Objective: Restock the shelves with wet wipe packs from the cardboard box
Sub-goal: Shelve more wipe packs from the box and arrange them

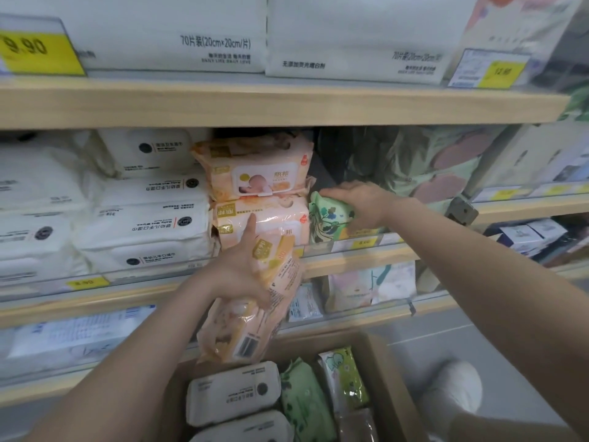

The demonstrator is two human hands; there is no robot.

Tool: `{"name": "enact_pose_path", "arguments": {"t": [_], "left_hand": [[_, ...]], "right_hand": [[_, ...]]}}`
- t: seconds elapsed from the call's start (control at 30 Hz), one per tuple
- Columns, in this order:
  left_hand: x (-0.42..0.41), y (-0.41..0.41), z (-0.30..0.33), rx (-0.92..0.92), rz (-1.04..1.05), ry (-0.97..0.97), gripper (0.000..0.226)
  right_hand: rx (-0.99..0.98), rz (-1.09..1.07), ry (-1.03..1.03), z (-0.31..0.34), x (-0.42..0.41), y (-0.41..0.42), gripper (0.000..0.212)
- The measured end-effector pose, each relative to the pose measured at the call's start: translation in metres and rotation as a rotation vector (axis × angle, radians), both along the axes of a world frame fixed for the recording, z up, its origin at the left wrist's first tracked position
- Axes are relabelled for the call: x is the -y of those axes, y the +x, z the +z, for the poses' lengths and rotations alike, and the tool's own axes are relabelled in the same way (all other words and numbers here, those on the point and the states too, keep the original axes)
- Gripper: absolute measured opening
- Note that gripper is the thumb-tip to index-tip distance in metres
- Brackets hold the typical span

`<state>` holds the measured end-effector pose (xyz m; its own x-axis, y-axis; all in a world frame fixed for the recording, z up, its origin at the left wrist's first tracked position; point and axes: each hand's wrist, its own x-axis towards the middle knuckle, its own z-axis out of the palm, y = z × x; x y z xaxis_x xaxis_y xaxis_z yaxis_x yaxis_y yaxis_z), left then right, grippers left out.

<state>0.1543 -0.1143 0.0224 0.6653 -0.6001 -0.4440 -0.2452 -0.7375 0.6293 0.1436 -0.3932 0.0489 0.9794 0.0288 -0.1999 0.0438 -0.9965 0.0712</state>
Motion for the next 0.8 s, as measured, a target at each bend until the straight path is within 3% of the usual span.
{"name": "enact_pose_path", "arguments": {"t": [0.23, 0.47, 0.57, 0.63, 0.7, 0.8], "left_hand": [[0.003, 0.002, -0.003, 0.011, -0.005, 0.0, 0.145], [0.002, -0.003, -0.004, 0.019, 0.019, -0.018, 0.143], [-0.002, -0.011, -0.007, 0.058, 0.032, -0.028, 0.14], [-0.002, -0.015, -0.008, 0.082, 0.051, -0.055, 0.137], [-0.002, -0.02, -0.008, 0.079, 0.091, -0.112, 0.135], [0.005, -0.035, -0.003, 0.076, 0.179, -0.274, 0.134]], "right_hand": [[0.104, -0.155, 0.168, -0.022, -0.023, -0.009, 0.08], [0.141, -0.171, 0.115, -0.024, -0.032, -0.013, 0.09], [0.399, -0.114, 0.315, -0.031, -0.056, -0.053, 0.085], [0.45, -0.139, 0.48, -0.039, -0.08, -0.09, 0.081], [0.353, -0.216, 0.642, -0.048, -0.1, -0.125, 0.08], [0.106, -0.268, 0.881, -0.057, -0.124, -0.155, 0.096]]}}
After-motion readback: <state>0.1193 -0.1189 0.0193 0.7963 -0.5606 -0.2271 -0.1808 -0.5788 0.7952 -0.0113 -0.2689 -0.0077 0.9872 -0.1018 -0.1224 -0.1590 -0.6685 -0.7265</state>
